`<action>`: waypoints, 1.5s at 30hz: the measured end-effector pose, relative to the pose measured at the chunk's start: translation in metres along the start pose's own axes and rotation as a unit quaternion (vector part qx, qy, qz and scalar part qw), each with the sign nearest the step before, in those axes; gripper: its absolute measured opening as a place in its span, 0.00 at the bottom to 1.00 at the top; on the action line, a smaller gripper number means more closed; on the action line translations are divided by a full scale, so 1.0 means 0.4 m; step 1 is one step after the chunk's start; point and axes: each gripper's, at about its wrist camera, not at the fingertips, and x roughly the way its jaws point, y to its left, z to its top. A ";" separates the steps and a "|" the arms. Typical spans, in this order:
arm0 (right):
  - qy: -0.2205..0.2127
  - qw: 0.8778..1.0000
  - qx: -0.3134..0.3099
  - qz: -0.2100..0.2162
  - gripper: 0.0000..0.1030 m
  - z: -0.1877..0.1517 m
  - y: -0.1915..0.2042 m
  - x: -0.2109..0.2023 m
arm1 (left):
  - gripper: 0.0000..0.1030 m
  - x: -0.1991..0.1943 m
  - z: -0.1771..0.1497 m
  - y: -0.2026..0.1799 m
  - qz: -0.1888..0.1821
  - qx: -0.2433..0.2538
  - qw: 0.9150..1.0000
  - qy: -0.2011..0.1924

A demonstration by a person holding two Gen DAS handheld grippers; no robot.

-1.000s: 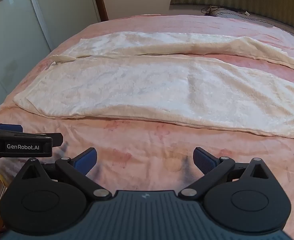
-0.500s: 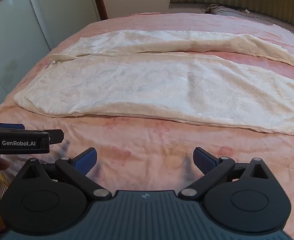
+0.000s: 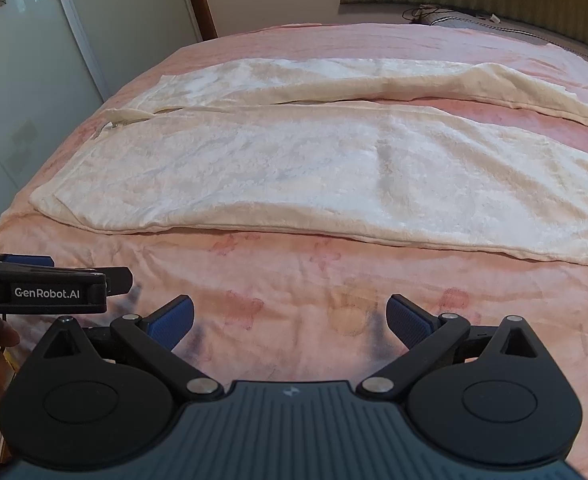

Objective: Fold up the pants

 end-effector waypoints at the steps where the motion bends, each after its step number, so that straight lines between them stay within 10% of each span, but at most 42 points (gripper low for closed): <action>1: 0.000 1.000 0.000 0.000 1.00 0.000 0.000 0.000 | 0.98 0.000 0.000 0.000 0.000 0.000 1.000 0.000; 37: 0.002 1.000 -0.001 0.004 1.00 -0.007 0.007 0.006 | 0.98 0.012 -0.003 0.004 0.010 0.008 1.000 0.006; 45: -0.030 0.998 -0.003 0.061 1.00 0.040 -0.020 -0.014 | 0.98 0.004 0.038 0.037 0.010 -0.002 1.000 -0.017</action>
